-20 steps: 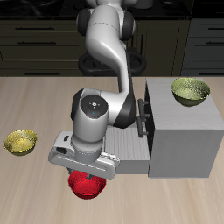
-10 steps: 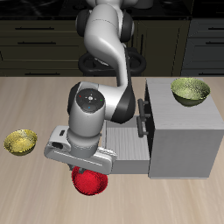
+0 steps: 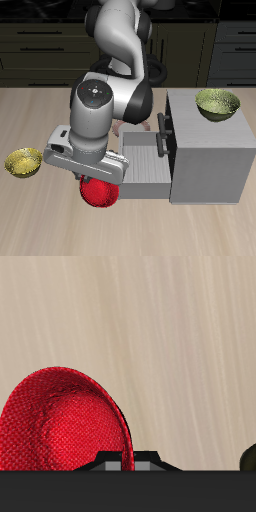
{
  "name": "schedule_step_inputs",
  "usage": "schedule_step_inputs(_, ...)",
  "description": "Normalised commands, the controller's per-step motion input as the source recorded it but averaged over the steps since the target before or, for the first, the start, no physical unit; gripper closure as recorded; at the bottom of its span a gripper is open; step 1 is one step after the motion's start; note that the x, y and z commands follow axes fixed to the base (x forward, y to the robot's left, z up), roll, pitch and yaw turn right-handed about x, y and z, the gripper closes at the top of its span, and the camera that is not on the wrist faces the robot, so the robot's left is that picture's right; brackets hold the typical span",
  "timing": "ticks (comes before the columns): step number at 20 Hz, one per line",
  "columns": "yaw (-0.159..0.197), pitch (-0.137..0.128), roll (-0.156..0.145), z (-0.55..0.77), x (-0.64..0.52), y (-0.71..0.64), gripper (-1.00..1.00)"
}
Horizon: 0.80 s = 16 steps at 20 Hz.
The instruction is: Place the red bowl in the bottom drawer of the white cabinet and close the drawer
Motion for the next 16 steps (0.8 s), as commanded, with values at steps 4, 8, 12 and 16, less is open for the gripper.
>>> schedule_step_inputs(4,-0.012,-0.038,0.031,0.37,-0.26,-0.01,1.0)
schedule_step_inputs(8,0.014,-0.017,0.027,0.22,-0.22,0.0,1.0)
schedule_step_inputs(12,0.022,-0.039,0.062,0.36,-0.35,0.09,1.0)
schedule_step_inputs(16,-0.014,-0.028,0.085,0.3,-0.32,0.16,1.0)
